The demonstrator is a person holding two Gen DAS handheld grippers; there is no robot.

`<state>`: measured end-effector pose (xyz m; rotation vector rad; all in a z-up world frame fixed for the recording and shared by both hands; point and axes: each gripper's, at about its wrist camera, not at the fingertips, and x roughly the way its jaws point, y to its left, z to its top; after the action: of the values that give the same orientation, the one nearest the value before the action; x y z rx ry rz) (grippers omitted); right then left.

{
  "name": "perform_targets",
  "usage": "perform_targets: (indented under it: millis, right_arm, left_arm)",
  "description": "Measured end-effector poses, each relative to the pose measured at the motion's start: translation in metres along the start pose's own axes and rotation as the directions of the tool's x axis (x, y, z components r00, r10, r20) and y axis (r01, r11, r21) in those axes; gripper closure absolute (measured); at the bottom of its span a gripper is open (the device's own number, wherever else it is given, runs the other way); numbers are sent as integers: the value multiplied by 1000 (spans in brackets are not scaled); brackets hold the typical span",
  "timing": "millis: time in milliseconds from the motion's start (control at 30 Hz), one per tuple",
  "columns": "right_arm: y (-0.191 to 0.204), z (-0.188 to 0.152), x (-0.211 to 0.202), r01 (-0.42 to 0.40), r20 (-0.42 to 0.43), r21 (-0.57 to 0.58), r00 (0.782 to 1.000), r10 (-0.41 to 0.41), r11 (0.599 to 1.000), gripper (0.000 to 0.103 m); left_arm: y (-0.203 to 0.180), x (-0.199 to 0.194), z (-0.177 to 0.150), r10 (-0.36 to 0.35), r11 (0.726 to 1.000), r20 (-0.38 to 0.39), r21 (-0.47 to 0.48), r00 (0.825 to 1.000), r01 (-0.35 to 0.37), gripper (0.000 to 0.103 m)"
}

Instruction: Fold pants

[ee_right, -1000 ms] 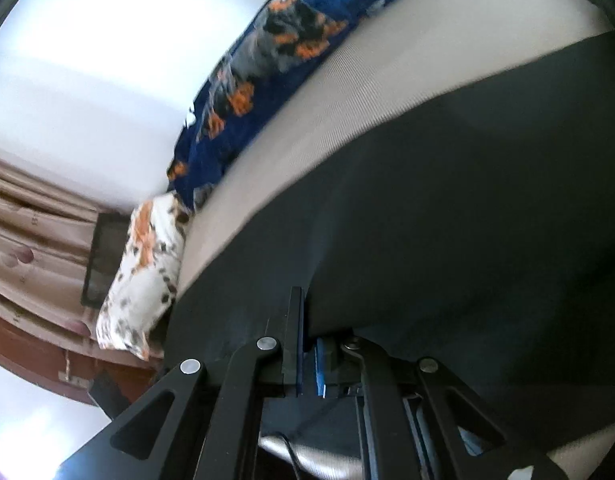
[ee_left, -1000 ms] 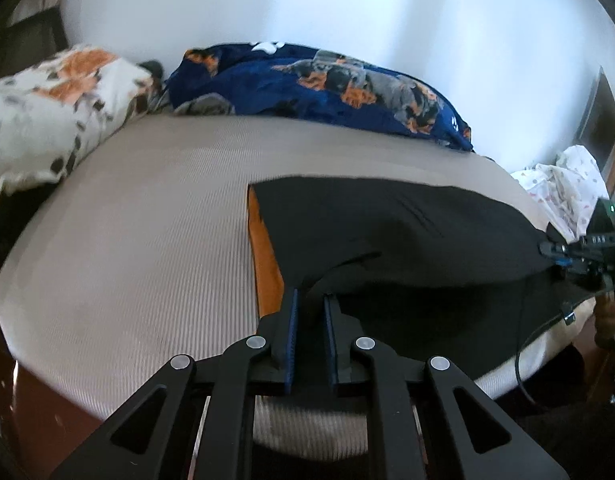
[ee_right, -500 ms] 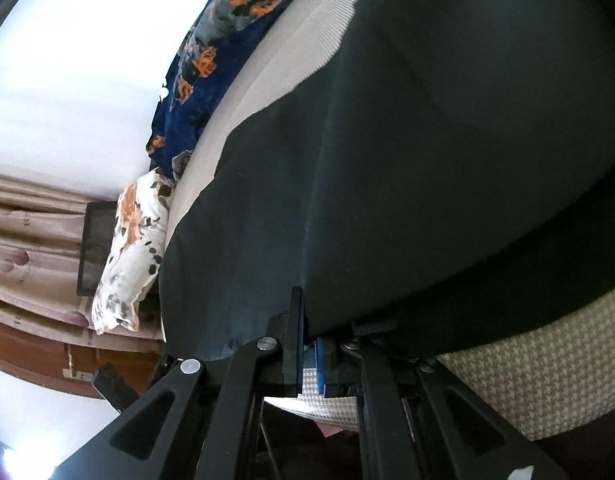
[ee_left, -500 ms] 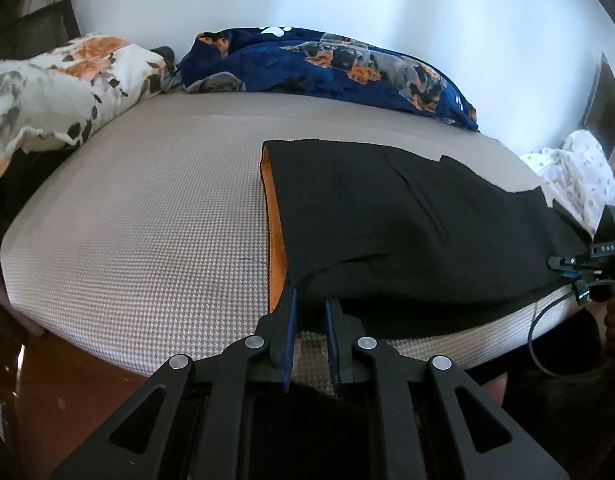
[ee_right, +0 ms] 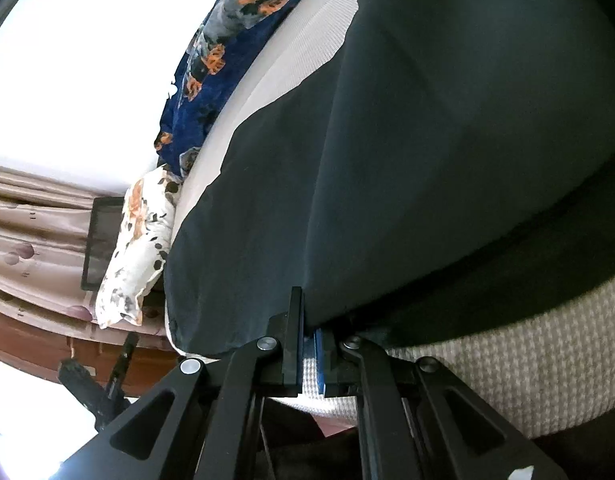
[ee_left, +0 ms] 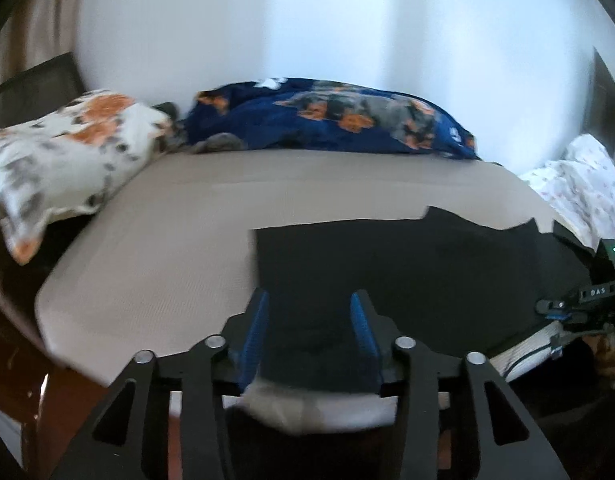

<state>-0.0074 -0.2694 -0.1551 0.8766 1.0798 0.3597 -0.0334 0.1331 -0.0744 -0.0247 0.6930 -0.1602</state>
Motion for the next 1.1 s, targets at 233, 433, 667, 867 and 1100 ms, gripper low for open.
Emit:
perform_targets:
  millis: [233,433,667,867,1100]
  right_arm:
    - [-3,-2,-7,-15,0,1,1000,15,1000,98]
    - [-9,-4,-13,-49,1,-7,999,49,999,99]
    - [-40,14,-60,-120,142,50,984,112,991,84]
    - [-103,45,-128,-135,353,180,933,64,974,65]
    - [-141,89,-193,220,476,233,824,-308,947,65]
  left_arm:
    - [-39,52,2,-70,997,-81,29,994,72,56]
    - [-55,75,-1,-91,995,-108,32,990,95,56]
    - [-57,89,-17,-72,996,-146,44,987,79,56]
    - [-60,91,-19,-59,997,-145,49,988,67,56]
    - [-62,93,-17,-55,997,-160,52,986,64,54]
